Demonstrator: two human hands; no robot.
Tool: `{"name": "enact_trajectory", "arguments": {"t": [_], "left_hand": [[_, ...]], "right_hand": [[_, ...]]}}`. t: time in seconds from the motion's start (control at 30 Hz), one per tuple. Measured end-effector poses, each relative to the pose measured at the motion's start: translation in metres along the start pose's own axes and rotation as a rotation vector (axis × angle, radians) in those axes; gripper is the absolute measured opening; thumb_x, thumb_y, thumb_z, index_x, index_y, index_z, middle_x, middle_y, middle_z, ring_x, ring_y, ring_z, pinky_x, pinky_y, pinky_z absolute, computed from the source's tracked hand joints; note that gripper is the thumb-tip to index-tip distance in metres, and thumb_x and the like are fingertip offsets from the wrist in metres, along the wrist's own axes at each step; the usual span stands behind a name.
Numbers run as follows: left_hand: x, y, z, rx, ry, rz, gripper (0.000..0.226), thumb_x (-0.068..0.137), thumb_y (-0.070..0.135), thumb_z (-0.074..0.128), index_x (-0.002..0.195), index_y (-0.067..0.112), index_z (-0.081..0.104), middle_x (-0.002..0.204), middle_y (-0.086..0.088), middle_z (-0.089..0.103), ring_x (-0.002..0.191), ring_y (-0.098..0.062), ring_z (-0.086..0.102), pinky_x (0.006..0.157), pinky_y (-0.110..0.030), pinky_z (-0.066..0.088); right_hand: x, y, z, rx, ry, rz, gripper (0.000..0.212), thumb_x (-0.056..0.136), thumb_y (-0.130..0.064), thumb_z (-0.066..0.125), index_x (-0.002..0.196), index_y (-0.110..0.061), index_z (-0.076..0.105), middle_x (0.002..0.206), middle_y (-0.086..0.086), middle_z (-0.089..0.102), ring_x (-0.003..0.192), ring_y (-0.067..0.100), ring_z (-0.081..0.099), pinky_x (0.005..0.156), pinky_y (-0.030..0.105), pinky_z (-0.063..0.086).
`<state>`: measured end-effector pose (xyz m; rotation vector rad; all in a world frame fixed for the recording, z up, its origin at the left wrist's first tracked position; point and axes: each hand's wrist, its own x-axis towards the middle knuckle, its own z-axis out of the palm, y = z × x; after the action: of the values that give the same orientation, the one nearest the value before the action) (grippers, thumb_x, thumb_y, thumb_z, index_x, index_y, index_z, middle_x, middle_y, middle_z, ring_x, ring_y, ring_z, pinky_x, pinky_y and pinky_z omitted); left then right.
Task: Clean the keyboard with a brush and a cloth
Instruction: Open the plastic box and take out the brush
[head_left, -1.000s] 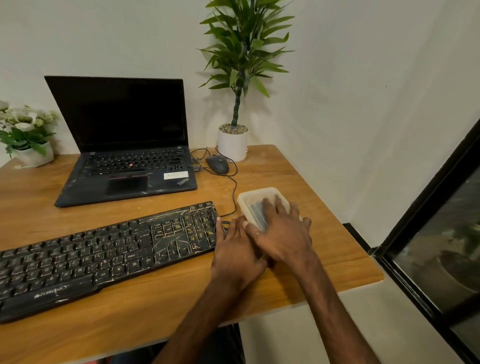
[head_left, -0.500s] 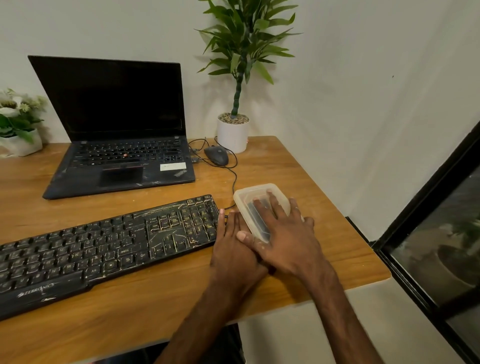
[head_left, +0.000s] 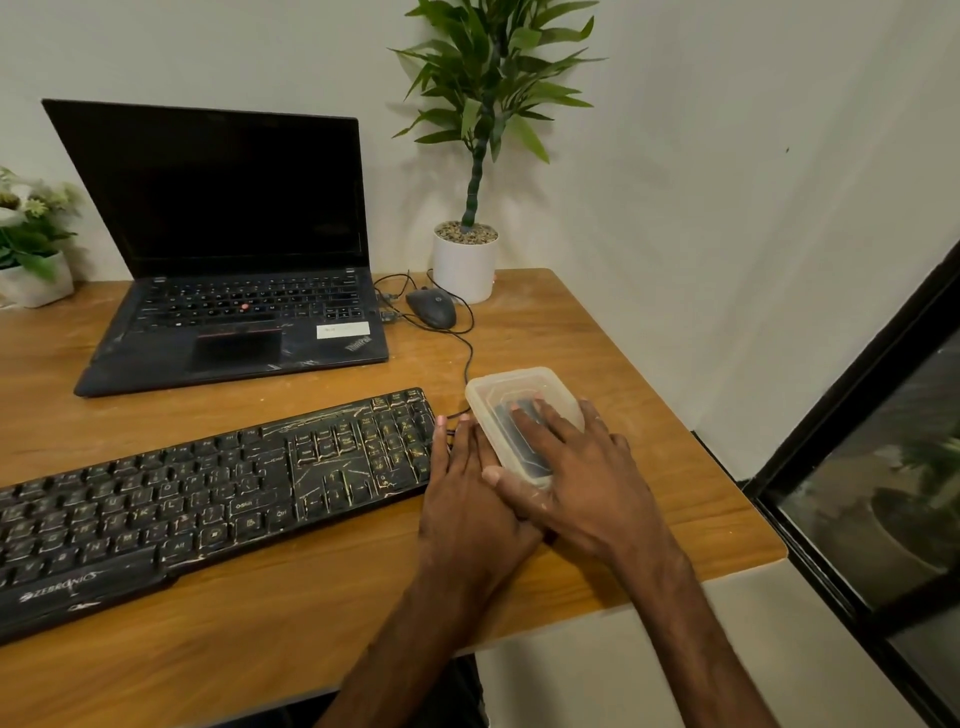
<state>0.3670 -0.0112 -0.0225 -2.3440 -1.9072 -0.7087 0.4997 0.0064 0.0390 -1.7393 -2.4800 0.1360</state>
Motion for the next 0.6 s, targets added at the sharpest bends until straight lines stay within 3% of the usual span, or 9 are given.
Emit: {"name": "enact_trajectory", "arguments": {"t": [0.17,0.27,0.37,0.47,0.6], "left_hand": [[0.002,0.001,-0.006,0.030,-0.051,-0.014,0.103,0.082,0.080,0.009,0.162,0.015,0.011,0.167,-0.010,0.019,0.156,-0.021,-0.003,0.115,-0.042,-0.031],[0.002,0.001,-0.005,0.034,-0.064,-0.031,0.104,0.082,0.081,0.010,0.161,0.013,0.015,0.165,-0.011,0.024,0.156,-0.021,-0.001,0.117,-0.044,-0.028],[0.003,-0.001,-0.002,0.058,-0.068,-0.041,0.104,0.085,0.078,0.013,0.158,0.006,0.024,0.161,-0.015,0.033,0.156,-0.024,0.007,0.120,-0.048,-0.021],[0.002,-0.001,-0.001,0.038,-0.030,-0.026,0.095,0.089,0.073,0.031,0.154,0.005,0.035,0.154,-0.018,0.045,0.152,-0.028,0.025,0.123,-0.053,-0.010],[0.000,0.000,-0.003,0.022,0.016,-0.011,0.102,0.089,0.084,0.008,0.159,0.012,0.026,0.159,-0.014,0.036,0.153,-0.028,0.023,0.122,-0.051,-0.016]], "right_hand": [[0.001,-0.001,-0.003,0.061,0.053,0.018,0.110,0.062,-0.091,-0.012,0.153,-0.039,0.021,0.161,-0.011,0.020,0.149,0.034,0.011,0.111,0.054,0.027],[0.002,-0.002,-0.002,0.078,0.112,0.020,0.112,0.062,-0.092,-0.013,0.150,-0.037,0.030,0.158,-0.009,0.029,0.147,0.035,0.019,0.110,0.052,0.031],[0.002,-0.003,-0.001,0.115,0.231,0.009,0.111,0.068,-0.092,-0.006,0.141,-0.030,0.049,0.147,-0.005,0.049,0.138,0.035,0.039,0.108,0.047,0.039],[0.000,-0.005,-0.007,0.241,0.382,0.012,0.101,0.076,-0.090,0.009,0.132,-0.023,0.060,0.127,0.002,0.066,0.112,0.028,0.062,0.088,0.041,0.053],[-0.003,0.008,-0.017,0.424,0.504,0.010,0.093,0.082,-0.086,0.015,0.134,-0.023,0.058,0.106,-0.001,0.072,0.084,0.009,0.068,0.064,0.026,0.058]]}}
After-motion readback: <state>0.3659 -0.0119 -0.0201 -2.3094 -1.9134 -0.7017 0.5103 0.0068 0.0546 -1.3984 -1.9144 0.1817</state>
